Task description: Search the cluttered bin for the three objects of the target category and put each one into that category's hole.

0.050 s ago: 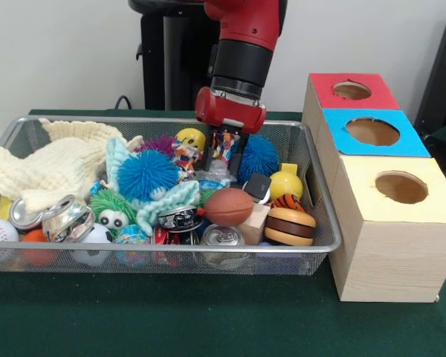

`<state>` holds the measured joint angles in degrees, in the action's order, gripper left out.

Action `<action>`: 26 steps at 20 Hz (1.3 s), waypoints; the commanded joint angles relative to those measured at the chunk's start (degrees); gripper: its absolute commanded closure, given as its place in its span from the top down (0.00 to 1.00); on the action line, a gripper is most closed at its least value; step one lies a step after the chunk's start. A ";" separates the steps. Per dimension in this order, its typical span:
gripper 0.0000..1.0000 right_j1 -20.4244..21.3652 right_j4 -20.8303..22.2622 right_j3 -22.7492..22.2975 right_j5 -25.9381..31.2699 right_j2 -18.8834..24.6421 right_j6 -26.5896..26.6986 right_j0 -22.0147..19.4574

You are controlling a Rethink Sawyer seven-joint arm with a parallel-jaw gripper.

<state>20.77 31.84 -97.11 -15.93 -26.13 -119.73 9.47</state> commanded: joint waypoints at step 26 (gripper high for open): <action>0.00 5.48 -3.24 2.48 -1.69 6.94 -5.02 -5.82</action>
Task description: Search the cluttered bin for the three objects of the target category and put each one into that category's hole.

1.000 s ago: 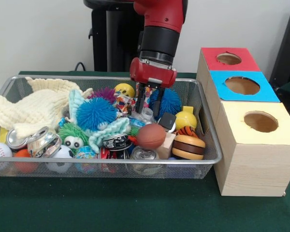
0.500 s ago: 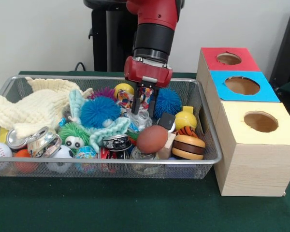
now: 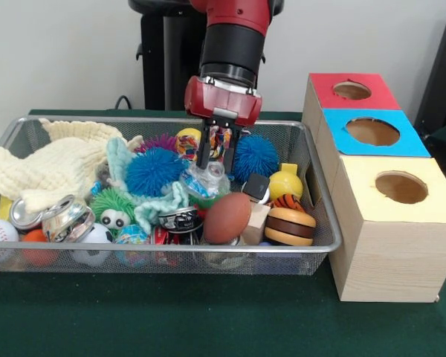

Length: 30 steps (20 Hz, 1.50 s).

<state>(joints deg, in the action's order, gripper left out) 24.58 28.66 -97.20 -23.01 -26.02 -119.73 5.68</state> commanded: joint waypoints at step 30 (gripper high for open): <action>0.00 19.93 -4.50 -9.49 31.90 35.46 -1.67 -23.91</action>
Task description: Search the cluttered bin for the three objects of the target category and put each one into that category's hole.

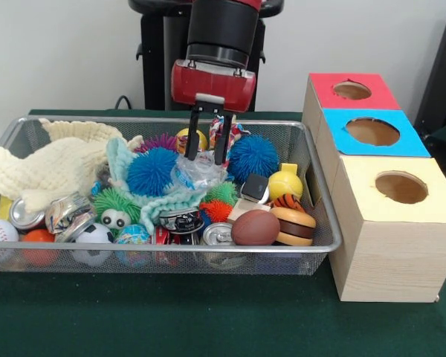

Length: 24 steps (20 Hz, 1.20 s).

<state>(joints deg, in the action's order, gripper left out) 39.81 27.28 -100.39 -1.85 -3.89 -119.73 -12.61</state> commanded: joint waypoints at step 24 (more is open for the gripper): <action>0.00 22.55 -20.04 -21.74 27.47 33.97 1.10 -21.47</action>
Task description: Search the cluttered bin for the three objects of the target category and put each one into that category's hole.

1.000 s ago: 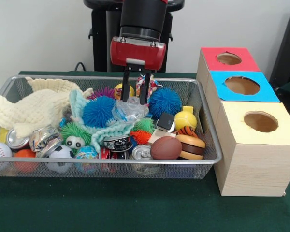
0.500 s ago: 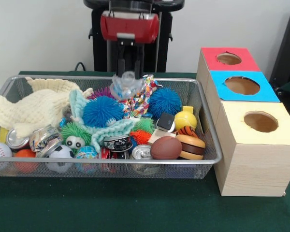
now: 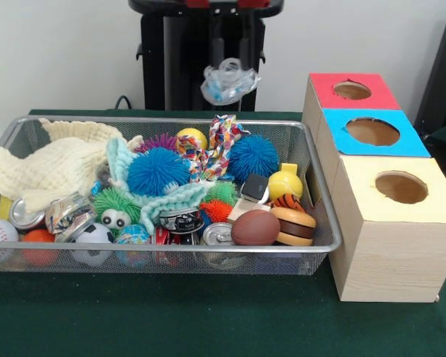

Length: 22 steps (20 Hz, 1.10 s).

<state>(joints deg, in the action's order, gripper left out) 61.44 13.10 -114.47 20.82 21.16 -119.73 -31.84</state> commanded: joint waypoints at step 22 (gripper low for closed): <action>0.00 -3.98 -2.17 -16.54 -12.12 -0.95 -8.08 10.38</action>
<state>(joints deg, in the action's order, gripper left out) 60.96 7.80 -125.98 13.87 23.72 -119.73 -23.10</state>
